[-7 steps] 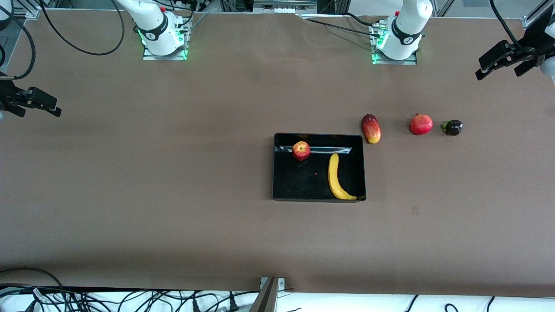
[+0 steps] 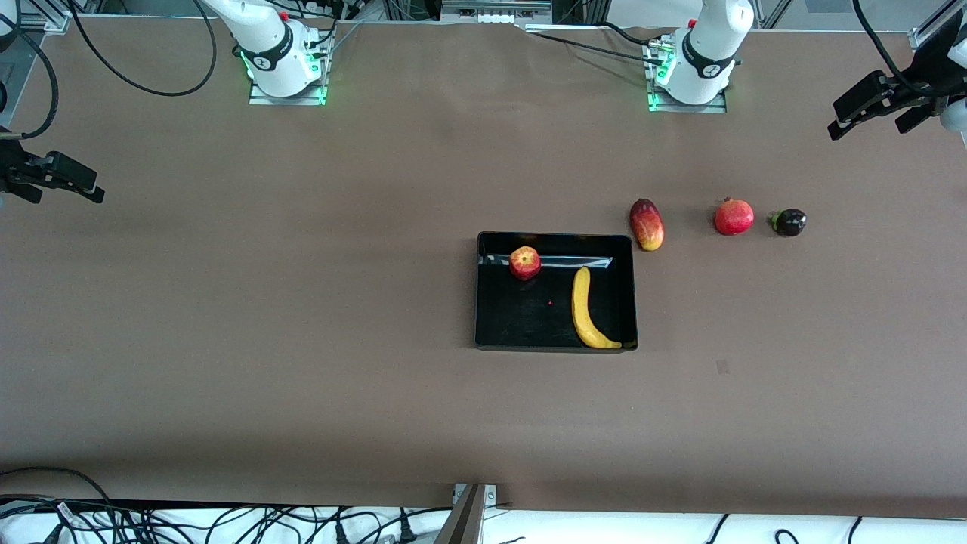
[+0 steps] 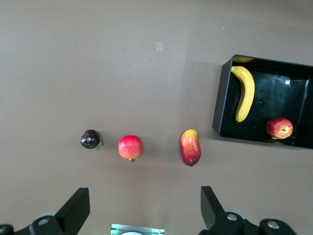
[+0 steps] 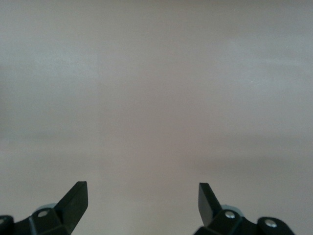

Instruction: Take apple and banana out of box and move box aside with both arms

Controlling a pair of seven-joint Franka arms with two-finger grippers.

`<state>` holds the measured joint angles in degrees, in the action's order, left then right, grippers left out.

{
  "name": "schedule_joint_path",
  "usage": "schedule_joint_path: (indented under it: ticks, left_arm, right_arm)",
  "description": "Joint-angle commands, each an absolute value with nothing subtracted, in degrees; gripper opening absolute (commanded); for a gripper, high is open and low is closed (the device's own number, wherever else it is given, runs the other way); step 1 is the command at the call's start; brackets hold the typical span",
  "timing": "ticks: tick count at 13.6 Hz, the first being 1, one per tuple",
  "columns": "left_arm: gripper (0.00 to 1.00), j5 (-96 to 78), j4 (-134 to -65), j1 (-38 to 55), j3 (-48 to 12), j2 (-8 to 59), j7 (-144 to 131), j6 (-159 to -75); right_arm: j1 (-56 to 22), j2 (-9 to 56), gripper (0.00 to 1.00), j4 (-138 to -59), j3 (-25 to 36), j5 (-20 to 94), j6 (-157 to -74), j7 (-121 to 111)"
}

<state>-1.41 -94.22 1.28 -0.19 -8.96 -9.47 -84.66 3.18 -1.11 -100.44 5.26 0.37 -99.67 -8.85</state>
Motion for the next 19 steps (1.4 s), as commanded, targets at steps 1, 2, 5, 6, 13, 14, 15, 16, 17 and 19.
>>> schedule_joint_path:
  ticks: [1,2,5,6,13,14,15,16,17,19]
  left_arm:
    - [1.0,-2.6,-94.7,2.0,0.2,-9.2,-8.4,-84.6]
    - [1.0,-2.6,-94.7,2.1,0.2,-9.1,-8.7,-84.6]
    - [1.0,-4.4,-94.5,2.2,0.1,-8.0,-10.3,-85.9]
    - [1.0,-5.7,-94.7,2.3,-0.3,-7.5,-12.0,-88.4]
    - [1.0,-6.2,-95.0,8.8,-3.2,4.5,-30.0,-101.2]
    - [1.0,-6.1,-95.0,10.4,-3.3,6.7,-32.4,-103.1]
    - [1.0,-5.5,-94.9,11.2,-3.8,9.1,-36.2,-104.7]
    - [1.0,-5.7,-95.0,11.3,-4.5,10.7,-38.1,-106.6]
    - [1.0,-5.9,-95.0,11.5,-4.9,12.6,-38.9,-108.5]
    - [1.0,-4.6,-94.9,14.9,-5.0,16.5,-42.3,-111.6]
  right_arm:
    - [3.8,-1.0,1.0,-100.1,5.2,1.4,-99.3,-9.8]
    - [3.8,-1.0,1.0,-100.1,5.2,1.4,-99.2,-9.8]
    - [3.8,-1.0,1.0,-100.1,5.2,1.4,-99.2,-9.8]
    - [3.8,-1.0,1.0,-100.1,5.2,1.4,-99.2,-9.8]
    - [3.8,-1.0,1.0,-100.1,5.2,1.4,-99.2,-9.8]
    - [3.8,-1.0,1.0,-100.1,5.2,1.4,-99.2,-9.8]
    - [3.8,-1.0,1.0,-100.1,5.2,1.4,-99.2,-9.8]
    - [3.8,-1.0,1.0,-100.1,5.2,1.4,-99.2,-9.8]
    - [3.8,-1.0,1.0,-100.1,5.2,1.4,-99.2,-9.8]
    - [3.8,-1.0,1.0,-100.1,5.2,1.4,-99.2,-9.8]
